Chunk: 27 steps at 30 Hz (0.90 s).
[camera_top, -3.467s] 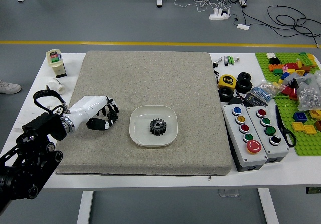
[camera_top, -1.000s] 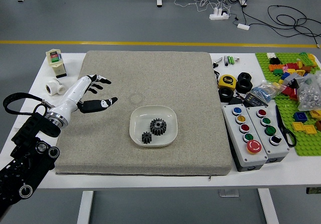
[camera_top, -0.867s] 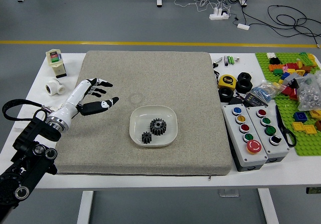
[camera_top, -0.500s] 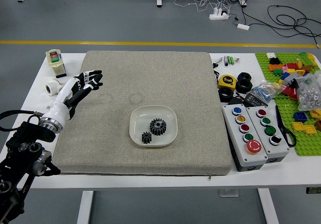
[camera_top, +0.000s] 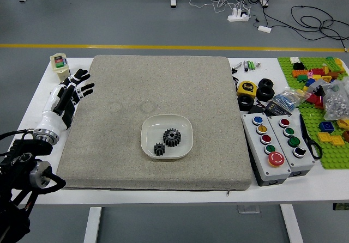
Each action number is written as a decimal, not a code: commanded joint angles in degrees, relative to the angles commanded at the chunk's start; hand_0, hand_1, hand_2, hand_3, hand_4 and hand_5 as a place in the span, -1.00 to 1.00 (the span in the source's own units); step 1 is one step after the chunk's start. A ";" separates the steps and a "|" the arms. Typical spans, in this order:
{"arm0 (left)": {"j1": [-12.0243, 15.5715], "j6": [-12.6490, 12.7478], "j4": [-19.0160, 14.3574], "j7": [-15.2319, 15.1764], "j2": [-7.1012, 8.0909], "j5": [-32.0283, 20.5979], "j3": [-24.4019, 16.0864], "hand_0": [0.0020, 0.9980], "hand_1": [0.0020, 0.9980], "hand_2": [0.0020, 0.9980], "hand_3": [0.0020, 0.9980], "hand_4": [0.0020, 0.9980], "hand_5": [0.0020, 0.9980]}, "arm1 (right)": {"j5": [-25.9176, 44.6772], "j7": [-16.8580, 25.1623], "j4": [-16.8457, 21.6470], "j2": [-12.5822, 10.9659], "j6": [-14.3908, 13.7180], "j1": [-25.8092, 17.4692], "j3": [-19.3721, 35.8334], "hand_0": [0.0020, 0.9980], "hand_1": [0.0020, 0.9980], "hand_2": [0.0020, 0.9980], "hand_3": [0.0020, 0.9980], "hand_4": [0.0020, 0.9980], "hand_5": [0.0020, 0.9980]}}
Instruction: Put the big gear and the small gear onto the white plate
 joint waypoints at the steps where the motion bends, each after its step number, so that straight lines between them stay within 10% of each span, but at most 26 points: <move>1: 0.09 -0.03 -0.03 0.01 0.02 0.10 -0.14 0.58 0.59 0.74 0.60 0.75 0.50 | -0.02 0.00 0.00 0.00 0.00 -0.01 0.01 0.32 0.34 0.51 0.13 0.52 0.21; 27: 3.38 -4.60 -1.54 3.30 0.33 5.06 -5.30 0.60 0.58 0.74 0.60 0.76 0.53 | -1.30 -0.18 0.00 0.24 0.12 -0.74 0.82 0.32 0.34 0.50 0.13 0.52 0.21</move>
